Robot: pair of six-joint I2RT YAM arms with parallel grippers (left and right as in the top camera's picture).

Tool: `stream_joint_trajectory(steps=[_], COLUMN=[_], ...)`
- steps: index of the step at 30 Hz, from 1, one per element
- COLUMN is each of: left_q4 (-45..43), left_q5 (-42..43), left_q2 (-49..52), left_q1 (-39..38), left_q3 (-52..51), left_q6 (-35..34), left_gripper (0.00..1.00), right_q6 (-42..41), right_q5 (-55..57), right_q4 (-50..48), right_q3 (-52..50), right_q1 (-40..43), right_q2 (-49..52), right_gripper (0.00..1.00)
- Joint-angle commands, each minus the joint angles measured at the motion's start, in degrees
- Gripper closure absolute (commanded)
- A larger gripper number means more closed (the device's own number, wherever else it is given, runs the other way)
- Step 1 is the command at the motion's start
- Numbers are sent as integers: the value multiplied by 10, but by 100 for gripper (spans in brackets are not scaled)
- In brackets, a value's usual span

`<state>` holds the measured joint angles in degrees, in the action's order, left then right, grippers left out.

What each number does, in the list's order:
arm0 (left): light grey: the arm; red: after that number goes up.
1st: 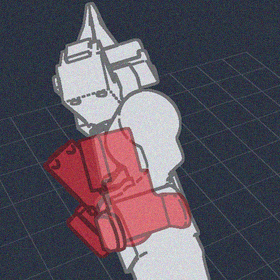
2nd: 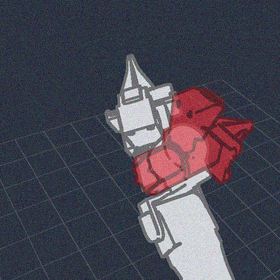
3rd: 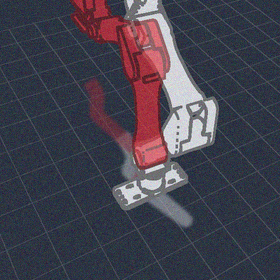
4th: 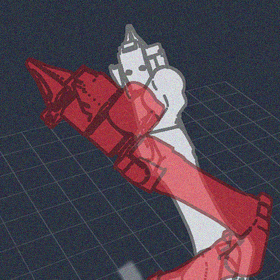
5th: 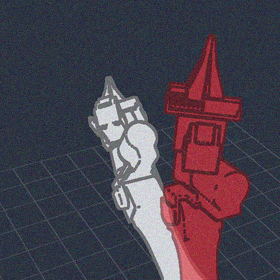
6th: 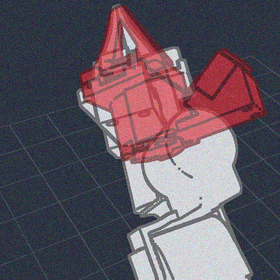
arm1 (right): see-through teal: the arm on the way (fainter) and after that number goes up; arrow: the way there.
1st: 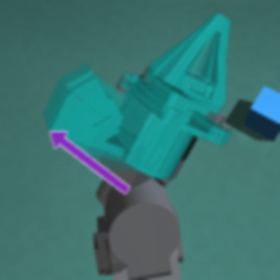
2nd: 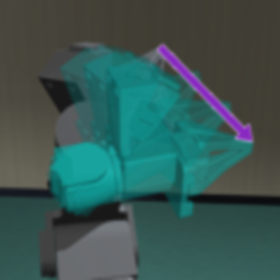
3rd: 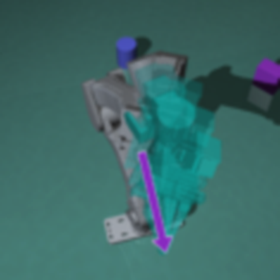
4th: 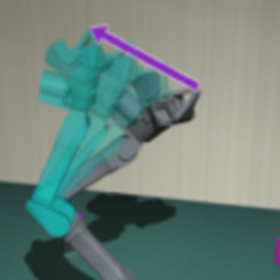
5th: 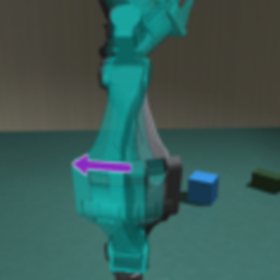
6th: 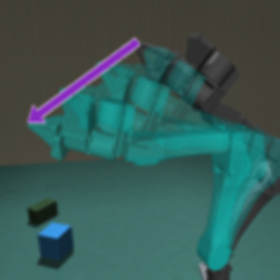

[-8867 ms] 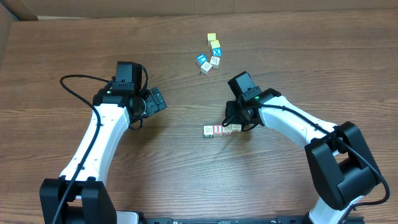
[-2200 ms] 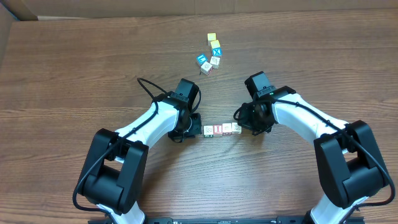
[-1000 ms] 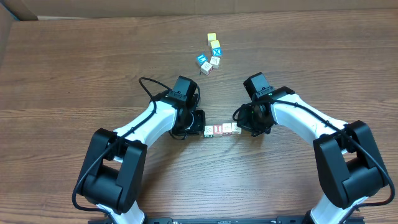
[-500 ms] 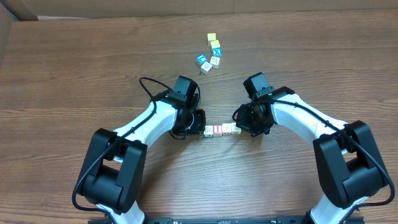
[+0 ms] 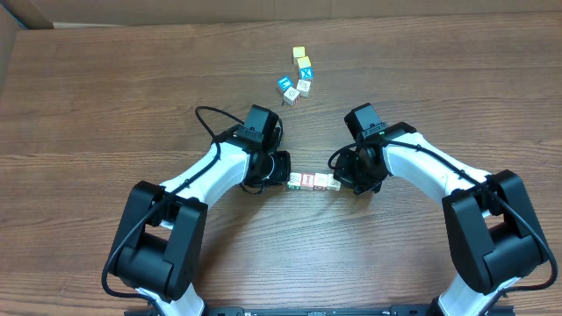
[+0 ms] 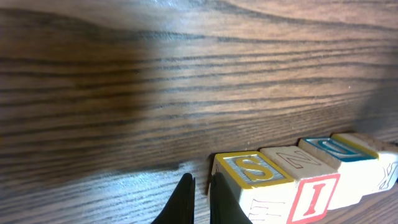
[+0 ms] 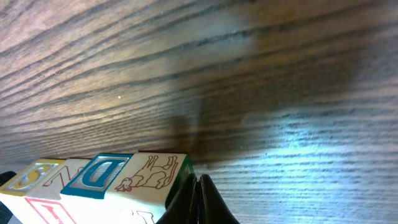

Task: Flip 4 blocks

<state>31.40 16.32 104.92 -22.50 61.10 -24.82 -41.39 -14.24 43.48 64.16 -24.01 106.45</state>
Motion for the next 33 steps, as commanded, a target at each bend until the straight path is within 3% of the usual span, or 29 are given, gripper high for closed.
stream_joint_trajectory(steps=[1,18,33], left_q4=[-8,-42,-84], left_q5=[11,-19,-19], left_q2=[7,7,7], left_q1=[0,0,0], left_q3=[3,3,3], left_q6=[15,15,15], left_gripper=[96,96,96], right_q6=[-24,-188,-204], right_q5=[-24,-24,-21], right_q4=[-4,-19,-36], right_q3=[-2,-2,-2], right_q1=[-11,-111,-136], right_q2=[-12,-12,-12], right_gripper=[96,96,96])
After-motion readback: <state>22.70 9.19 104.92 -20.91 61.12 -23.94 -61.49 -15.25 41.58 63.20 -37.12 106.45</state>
